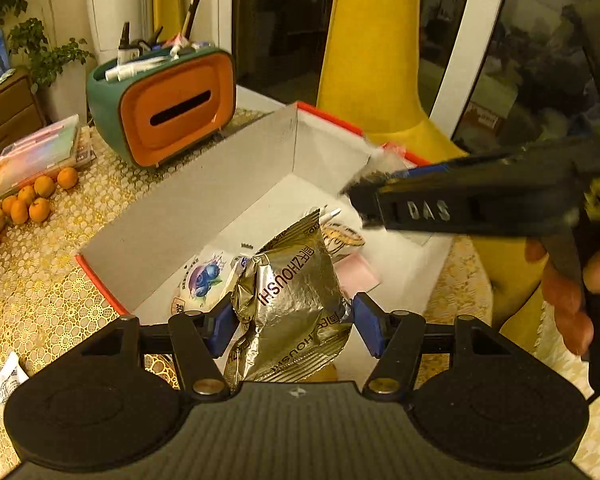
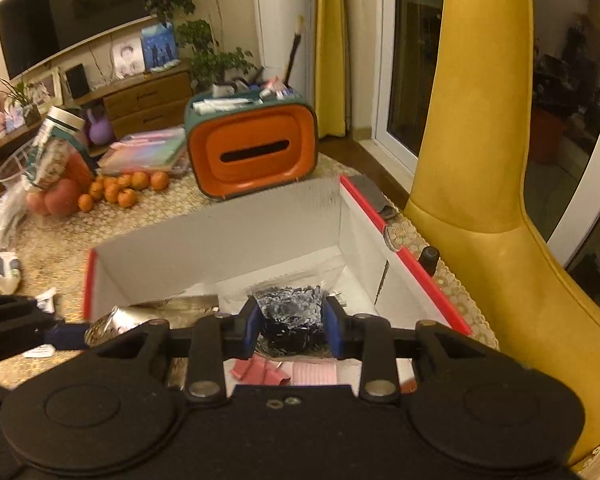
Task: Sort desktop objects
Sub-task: 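Carry the foil bag and clear bag in both grippers over the red box, then open both grippers to drop the foil bag and clear bag into the box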
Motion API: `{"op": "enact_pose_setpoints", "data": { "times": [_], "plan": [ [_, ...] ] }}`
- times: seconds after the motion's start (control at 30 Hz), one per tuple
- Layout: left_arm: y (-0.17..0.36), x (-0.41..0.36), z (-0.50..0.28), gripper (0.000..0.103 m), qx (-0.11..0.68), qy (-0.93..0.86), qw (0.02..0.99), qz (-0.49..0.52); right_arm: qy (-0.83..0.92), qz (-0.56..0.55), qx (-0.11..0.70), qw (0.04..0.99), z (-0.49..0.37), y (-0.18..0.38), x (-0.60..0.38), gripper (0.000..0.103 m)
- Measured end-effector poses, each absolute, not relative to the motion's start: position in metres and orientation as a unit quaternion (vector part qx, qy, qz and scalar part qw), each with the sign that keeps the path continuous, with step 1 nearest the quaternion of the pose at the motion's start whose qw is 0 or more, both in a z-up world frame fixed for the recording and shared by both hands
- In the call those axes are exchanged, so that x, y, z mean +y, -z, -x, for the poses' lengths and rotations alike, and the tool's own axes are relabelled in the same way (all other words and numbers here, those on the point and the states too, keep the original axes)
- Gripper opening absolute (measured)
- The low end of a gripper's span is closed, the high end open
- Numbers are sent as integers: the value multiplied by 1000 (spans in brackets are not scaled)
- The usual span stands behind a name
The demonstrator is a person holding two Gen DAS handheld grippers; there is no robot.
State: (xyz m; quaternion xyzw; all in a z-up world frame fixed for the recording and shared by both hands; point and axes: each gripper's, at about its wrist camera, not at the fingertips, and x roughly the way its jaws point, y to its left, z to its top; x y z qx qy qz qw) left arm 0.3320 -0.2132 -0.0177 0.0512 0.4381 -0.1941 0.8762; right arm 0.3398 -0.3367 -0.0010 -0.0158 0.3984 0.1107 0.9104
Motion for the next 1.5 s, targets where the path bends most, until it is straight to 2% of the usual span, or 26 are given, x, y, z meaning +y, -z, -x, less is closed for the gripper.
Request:
{"op": "enact_pose_setpoints", "data": {
  "times": [0.43,0.97,1.17,1.3,1.33,1.5],
  "plan": [
    [49,-213,-361,61,475,172,861,-51,-100,26,448,888,-392,37,-313,32],
    [70,-227,-373,62,509,184,837,-79,-101,40,485,868,-403,63,-301,34],
    [72,-227,-374,63,511,185,836,-80,-102,36,486,867,-403,64,-303,41],
    [73,-227,-374,64,509,182,837,-79,-99,33,479,872,-400,61,-305,62],
    [73,-227,-374,64,510,181,837,-79,-101,34,476,873,-399,59,-305,64],
    [70,-228,-372,64,508,175,839,-81,-105,29,470,876,-396,52,-308,65]
  ]
}}
